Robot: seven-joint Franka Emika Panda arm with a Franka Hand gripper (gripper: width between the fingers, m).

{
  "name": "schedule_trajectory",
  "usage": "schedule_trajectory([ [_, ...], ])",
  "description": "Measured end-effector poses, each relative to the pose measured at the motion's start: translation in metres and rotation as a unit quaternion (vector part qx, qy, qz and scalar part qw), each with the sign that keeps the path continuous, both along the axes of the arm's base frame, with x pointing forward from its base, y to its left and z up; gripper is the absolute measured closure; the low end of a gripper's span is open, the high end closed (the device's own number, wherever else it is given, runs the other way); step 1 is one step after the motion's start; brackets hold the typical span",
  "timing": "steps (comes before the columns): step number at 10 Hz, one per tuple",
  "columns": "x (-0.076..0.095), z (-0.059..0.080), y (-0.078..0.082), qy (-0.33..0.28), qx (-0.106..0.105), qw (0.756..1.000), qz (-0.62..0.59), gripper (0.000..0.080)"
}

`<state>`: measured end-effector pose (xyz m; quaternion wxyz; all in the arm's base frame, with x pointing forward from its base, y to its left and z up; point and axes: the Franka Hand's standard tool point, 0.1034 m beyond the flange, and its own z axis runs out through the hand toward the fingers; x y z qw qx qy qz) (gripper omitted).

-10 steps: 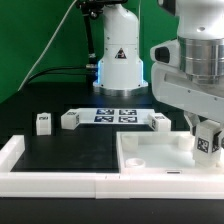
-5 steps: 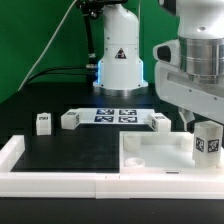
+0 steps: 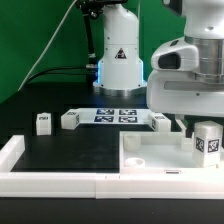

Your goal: Assemble one leg

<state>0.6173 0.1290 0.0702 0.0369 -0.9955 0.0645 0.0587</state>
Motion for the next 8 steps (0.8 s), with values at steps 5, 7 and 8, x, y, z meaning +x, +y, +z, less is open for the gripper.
schedule_trajectory([
  [5, 0.0023, 0.0009, -0.0070, -0.015, 0.017, 0.982, 0.190, 0.0151],
  [7, 0.0022, 0.0007, -0.0071, -0.015, 0.017, 0.982, 0.189, 0.0413],
  [8, 0.0023, 0.0006, -0.0077, -0.015, 0.017, 0.982, 0.189, 0.0506],
])
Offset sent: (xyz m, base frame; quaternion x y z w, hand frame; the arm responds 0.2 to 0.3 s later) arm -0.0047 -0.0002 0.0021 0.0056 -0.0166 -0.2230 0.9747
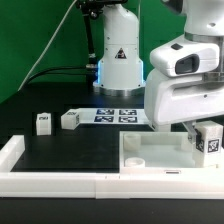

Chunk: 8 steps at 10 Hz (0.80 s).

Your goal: Assemble one leg

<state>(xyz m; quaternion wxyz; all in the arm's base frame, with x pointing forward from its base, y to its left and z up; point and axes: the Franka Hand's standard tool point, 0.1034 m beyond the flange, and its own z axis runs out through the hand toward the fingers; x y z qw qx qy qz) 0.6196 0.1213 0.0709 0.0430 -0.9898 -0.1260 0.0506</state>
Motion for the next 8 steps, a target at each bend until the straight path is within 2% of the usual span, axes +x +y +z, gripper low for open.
schedule_trajectory([
  [4, -0.0001, -0.0004, -0.0008, 0.003, -0.003, 0.999, -0.036, 0.0505],
  [5, -0.0005, -0.0008, -0.0015, 0.009, -0.009, 0.995, -0.102, 0.0505],
  [8, -0.0006, -0.0018, -0.0024, 0.030, -0.020, 0.948, -0.317, 0.0505],
])
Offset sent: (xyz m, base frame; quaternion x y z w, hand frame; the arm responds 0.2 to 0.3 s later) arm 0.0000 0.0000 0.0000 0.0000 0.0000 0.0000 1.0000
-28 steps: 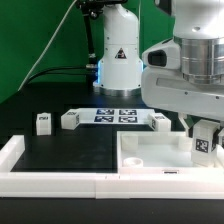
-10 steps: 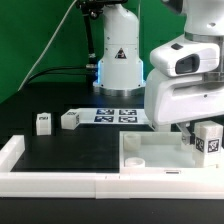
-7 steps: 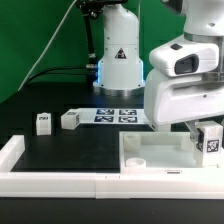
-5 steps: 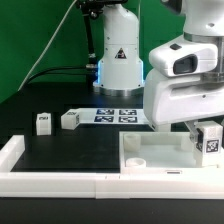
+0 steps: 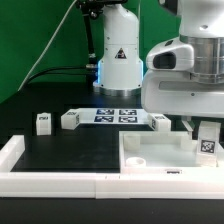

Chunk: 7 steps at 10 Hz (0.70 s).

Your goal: Assemble one leg

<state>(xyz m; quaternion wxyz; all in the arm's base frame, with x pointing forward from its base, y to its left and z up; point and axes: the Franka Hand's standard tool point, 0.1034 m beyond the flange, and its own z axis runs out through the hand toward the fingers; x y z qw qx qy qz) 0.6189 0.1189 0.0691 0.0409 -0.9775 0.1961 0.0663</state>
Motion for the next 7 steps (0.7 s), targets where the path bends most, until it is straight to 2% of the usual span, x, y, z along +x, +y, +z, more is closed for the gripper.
schedule_trajectory([
  [2, 0.0010, -0.0004, -0.0025, 0.015, 0.000, 0.992, -0.125, 0.0505],
  [4, 0.0001, -0.0007, 0.0020, 0.032, -0.018, 0.963, -0.267, 0.0505],
  [6, 0.0004, -0.0004, 0.0023, 0.036, -0.022, 0.952, -0.302, 0.0505],
  [7, 0.0003, -0.0006, 0.0027, 0.036, -0.022, 0.952, -0.304, 0.0390],
])
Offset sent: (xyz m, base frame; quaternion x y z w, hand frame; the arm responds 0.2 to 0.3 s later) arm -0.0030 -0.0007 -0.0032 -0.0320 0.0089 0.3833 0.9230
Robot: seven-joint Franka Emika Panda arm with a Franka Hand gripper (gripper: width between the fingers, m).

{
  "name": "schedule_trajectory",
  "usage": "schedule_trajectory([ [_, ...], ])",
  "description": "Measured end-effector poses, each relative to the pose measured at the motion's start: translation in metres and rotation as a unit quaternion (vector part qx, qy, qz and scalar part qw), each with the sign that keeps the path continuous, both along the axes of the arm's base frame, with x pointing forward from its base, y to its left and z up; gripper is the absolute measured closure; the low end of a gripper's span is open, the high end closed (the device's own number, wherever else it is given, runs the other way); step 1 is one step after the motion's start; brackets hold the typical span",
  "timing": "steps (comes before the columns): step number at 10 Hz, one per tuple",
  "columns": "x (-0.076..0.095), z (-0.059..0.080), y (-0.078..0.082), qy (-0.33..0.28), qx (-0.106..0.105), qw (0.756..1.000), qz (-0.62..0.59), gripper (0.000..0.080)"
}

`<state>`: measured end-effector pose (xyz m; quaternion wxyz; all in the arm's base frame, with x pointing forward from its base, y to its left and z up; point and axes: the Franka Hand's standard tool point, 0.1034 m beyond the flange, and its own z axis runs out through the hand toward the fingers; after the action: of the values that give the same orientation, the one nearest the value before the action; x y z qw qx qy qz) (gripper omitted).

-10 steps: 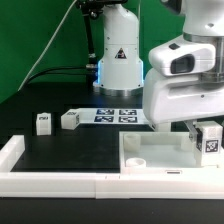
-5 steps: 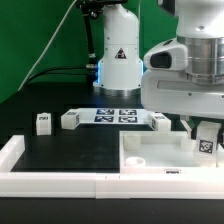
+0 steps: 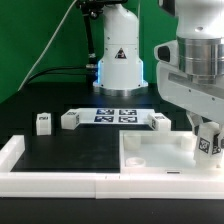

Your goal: Assemble one leg

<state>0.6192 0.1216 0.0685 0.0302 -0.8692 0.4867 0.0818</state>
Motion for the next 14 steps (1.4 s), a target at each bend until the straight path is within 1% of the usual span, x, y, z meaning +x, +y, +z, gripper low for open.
schedule_trajectory([
  [1, -0.0002, 0.0000, 0.0011, -0.002, 0.002, 1.000, 0.018, 0.0256],
  [2, -0.0009, 0.0001, 0.0045, -0.004, 0.003, 0.999, 0.036, 0.0256],
  [3, -0.0012, 0.0001, 0.0057, -0.011, 0.009, 0.996, 0.087, 0.0172],
  [4, -0.0015, 0.0000, 0.0063, -0.019, 0.013, 0.988, 0.155, 0.0156],
  [5, -0.0021, -0.0003, 0.0079, -0.026, 0.015, 0.976, 0.217, 0.0156],
  [6, -0.0023, -0.0008, 0.0077, -0.033, 0.022, 0.960, 0.276, 0.0151],
  [7, -0.0016, -0.0007, 0.0075, -0.039, 0.021, 0.944, 0.327, 0.0151],
  [8, -0.0013, -0.0010, 0.0067, -0.045, 0.023, 0.917, 0.395, 0.0150],
  [9, -0.0014, -0.0015, 0.0065, -0.048, 0.024, 0.896, 0.440, 0.0150],
  [10, -0.0011, -0.0015, 0.0051, -0.053, 0.030, 0.867, 0.495, 0.0150],
  [11, -0.0010, -0.0018, 0.0028, -0.056, 0.035, 0.848, 0.526, 0.0150],
  [12, -0.0010, -0.0020, 0.0017, -0.056, 0.035, 0.846, 0.530, 0.0150],
  [13, -0.0010, -0.0020, 0.0019, -0.056, 0.035, 0.846, 0.529, 0.0267],
  [14, -0.0010, -0.0020, 0.0018, -0.056, 0.035, 0.846, 0.529, 0.0267],
])
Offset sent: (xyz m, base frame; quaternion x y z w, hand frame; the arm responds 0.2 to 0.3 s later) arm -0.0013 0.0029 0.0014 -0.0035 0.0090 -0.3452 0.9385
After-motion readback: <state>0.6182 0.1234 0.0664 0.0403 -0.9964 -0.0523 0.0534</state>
